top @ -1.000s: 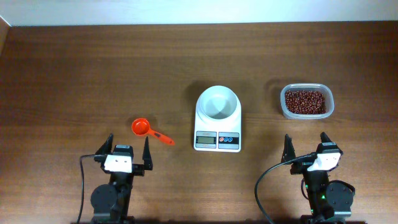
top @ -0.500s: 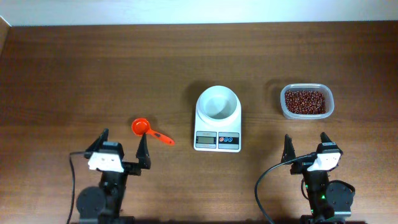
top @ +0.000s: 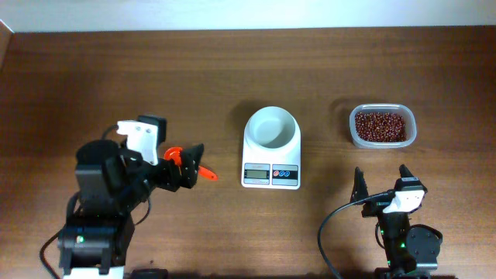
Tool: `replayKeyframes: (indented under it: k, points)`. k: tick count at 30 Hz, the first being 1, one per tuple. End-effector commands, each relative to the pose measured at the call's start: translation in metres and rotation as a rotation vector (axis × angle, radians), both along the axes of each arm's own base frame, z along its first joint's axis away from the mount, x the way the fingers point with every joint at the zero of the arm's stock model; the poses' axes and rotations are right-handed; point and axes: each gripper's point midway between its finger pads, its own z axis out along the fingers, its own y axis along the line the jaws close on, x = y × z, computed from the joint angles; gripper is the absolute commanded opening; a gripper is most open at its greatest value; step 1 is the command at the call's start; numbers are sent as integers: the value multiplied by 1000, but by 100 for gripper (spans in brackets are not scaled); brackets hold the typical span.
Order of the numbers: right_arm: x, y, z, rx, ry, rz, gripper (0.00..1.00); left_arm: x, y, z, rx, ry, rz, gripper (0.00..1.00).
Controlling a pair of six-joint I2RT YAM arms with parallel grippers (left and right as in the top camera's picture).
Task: Scoop and weigh 50g on scale
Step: 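Move the left gripper to the orange scoop and grasp its cup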
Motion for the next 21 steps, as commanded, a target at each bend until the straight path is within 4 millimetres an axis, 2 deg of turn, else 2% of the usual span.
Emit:
replayKeyframes:
  k: [1,4,6,8,10,12,15,16,19,21]
  points:
    - [0,1,-3,-4,4,2,99,-5,-16,-7,-65,74,-76,99]
    - [0,1,-3,-4,4,2,99,-3,-14,-21,-59,134,-62,99]
    - [0,1,-3,-4,4,2,99,3,-4,-31,-40,172,3,99]
    - [0,1,-3,-4,4,2,99,10,33,-54,-42,302,306,99]
    - [0,1,-3,-4,4,2,99,6,71,-77,-67,418,641,99]
    - [0,1,-3,-4,4,2,99,3,89,-91,-97,479,828,99]
    - [0,1,-3,-4,4,2,99,15,92,-107,-103,519,878,99]
    - [0,1,-3,-4,4,2,99,21,91,-118,-92,548,878,99]
    - [0,1,-3,-4,4,2,99,23,91,-140,-56,624,884,99]
    - [0,1,-3,-4,4,2,99,26,91,-159,-41,682,900,93]
